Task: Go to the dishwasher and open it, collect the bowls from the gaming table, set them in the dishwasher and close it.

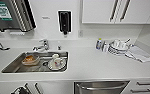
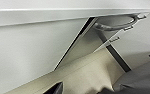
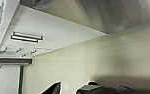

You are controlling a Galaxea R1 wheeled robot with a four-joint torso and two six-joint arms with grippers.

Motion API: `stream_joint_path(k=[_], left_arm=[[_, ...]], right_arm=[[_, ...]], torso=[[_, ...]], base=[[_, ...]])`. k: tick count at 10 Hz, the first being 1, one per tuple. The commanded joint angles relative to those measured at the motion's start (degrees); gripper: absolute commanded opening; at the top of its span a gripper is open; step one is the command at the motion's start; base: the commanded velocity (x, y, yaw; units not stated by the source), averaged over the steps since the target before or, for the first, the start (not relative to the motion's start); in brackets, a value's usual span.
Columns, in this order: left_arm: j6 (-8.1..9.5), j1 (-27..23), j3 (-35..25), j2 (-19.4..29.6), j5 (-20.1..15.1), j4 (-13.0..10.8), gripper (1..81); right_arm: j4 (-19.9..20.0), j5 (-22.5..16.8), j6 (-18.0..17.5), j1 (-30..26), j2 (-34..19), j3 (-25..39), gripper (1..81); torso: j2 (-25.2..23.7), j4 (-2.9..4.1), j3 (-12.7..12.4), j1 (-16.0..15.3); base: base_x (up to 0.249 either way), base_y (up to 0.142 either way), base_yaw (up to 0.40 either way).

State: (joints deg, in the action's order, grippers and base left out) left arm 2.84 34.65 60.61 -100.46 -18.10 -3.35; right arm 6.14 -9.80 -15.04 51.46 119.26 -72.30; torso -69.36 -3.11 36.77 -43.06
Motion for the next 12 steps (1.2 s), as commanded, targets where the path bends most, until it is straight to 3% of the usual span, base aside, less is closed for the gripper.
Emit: stream_joint_path(k=[1, 2, 3, 4, 5, 9, 10, 12], left_arm=[[0.15, -5.2, 1.6, 0.0, -1.9, 1.4, 81.1], [0.06, -5.2, 1.7, -0.2, -2.2, 1.3, 81.1], [0.49, -5.5, 3.6, -0.9, -3.0, 3.0, 81.1], [0.68, -6.4, 5.5, -1.7, -4.5, 6.5, 81.1], [0.68, -6.0, 5.9, -2.2, -4.6, 7.2, 81.1], [-0.38, -4.6, 5.7, -3.5, -3.4, 5.5, 81.1], [-1.17, -4.6, 5.3, -4.1, 0.0, 2.4, 81.1], [-1.08, -5.1, 5.6, -6.1, 4.6, -0.2, 81.1]], right_arm=[[0.8, -3.1, -0.2, -5.3, -0.2, -0.7, 81.1], [1.0, -4.7, -0.2, -5.3, 0.3, -1.7, 81.1], [1.0, -4.8, -1.3, -5.7, 0.4, -1.8, 81.1], [0.8, -4.8, -2.0, -6.0, 0.4, -1.6, 81.1], [0.8, -4.8, -1.9, -6.0, 0.6, -1.7, 81.1], [1.0, -4.8, -2.4, -6.0, 2.1, -3.9, 81.1], [0.8, -4.8, -3.8, -6.2, 3.0, -4.9, 81.1], [1.0, -4.9, -6.7, -7.3, 3.7, -6.3, 81.1]], torso=[[0.0, 0.0, 0.0, 0.0], [0.0, 0.0, 0.0, 0.0], [0.0, 0.0, 0.0, 0.0], [0.0, 0.0, 0.0, 0.0], [0.0, 0.0, 0.0, 0.0], [0.0, 0.0, 0.0, 0.0], [0.0, 0.0, 0.0, 0.0], [0.0, 0.0, 0.0, 0.0]], base=[[0.0, 0.0, 0.0], [0.0, 0.0, 0.0], [0.0, 0.0, 0.0], [0.0, 0.0, 0.0], [0.0, 0.0, 0.0], [0.0, 0.0, 0.0], [0.0, 0.0, 0.0], [0.0, 0.0, 0.0]])
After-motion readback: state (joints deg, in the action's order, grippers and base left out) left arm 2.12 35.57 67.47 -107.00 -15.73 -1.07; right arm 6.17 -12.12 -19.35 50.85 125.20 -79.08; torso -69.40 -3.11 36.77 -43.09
